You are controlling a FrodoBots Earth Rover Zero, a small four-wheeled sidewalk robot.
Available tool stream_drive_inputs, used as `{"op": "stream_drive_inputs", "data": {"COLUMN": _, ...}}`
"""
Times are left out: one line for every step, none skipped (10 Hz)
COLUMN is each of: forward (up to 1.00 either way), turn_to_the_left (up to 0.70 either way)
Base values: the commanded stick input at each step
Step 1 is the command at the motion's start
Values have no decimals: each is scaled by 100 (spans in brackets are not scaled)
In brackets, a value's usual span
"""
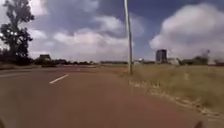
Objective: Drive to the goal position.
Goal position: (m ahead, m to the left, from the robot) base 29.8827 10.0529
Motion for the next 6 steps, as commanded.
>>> {"op": "stream_drive_inputs", "data": {"forward": 100, "turn_to_the_left": 0}}
{"op": "stream_drive_inputs", "data": {"forward": 100, "turn_to_the_left": 0}}
{"op": "stream_drive_inputs", "data": {"forward": 100, "turn_to_the_left": 0}}
{"op": "stream_drive_inputs", "data": {"forward": 100, "turn_to_the_left": 0}}
{"op": "stream_drive_inputs", "data": {"forward": 100, "turn_to_the_left": 0}}
{"op": "stream_drive_inputs", "data": {"forward": 100, "turn_to_the_left": 0}}
